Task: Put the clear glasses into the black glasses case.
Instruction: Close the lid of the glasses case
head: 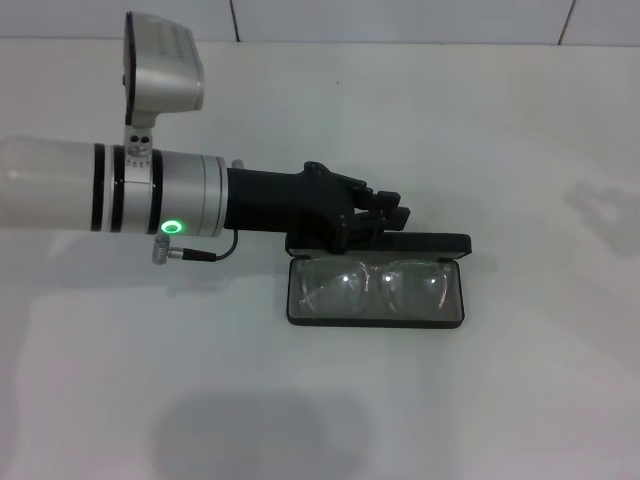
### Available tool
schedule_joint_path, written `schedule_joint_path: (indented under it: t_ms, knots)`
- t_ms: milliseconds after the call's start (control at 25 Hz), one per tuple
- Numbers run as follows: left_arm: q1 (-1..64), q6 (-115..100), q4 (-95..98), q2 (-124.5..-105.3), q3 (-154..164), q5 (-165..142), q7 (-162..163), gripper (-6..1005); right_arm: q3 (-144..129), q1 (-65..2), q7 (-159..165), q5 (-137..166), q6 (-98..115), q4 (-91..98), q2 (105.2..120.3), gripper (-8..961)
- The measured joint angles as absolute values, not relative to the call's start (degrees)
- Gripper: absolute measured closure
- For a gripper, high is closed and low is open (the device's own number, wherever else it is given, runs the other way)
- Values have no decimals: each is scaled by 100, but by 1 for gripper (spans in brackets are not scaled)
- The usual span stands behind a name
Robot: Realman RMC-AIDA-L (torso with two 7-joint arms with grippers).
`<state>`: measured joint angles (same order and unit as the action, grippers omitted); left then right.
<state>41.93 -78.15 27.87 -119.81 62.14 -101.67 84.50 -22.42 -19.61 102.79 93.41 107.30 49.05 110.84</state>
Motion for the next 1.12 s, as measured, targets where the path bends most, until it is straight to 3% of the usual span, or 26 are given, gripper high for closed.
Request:
schedule_joint_path:
  t_ms: [1120]
  knots:
    - [4274, -7193, 2330, -12006, 6448, -10147, 8363, 790, -2294, -1960, 10202, 9360, 10740, 4608, 11110, 705]
